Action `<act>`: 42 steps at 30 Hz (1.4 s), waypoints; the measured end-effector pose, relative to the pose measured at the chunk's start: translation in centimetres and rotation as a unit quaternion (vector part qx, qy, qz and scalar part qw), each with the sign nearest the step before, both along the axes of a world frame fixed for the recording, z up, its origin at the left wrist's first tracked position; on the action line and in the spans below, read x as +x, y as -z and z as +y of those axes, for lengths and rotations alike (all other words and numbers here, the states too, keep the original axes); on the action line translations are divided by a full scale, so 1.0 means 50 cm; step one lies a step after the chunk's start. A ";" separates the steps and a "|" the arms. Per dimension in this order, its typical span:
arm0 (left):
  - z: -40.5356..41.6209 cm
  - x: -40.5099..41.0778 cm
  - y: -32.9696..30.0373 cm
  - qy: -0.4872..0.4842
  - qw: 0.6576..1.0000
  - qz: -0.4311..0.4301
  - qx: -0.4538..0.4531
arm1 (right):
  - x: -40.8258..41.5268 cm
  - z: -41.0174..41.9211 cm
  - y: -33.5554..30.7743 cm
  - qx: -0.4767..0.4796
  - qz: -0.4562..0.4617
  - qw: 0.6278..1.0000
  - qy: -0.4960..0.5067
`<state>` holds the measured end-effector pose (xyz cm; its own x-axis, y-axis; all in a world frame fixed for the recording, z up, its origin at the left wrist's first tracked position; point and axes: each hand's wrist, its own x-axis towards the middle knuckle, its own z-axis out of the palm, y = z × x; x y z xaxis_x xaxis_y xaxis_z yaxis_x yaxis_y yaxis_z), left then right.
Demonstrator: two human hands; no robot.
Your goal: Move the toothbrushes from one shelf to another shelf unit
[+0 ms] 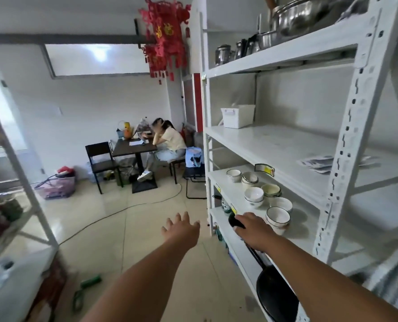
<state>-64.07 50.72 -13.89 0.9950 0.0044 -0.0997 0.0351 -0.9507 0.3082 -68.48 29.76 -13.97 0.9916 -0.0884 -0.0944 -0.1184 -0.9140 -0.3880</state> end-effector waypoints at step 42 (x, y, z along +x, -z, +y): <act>0.261 0.961 0.075 -0.046 0.996 0.069 -0.021 | 1.034 0.246 0.058 -0.028 0.025 0.998 -0.047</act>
<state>-16.01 63.77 -17.64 0.9677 0.0876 -0.2366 0.1656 -0.9280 0.3337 -16.81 42.05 -16.89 0.9898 -0.0022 -0.1423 -0.0496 -0.9423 -0.3310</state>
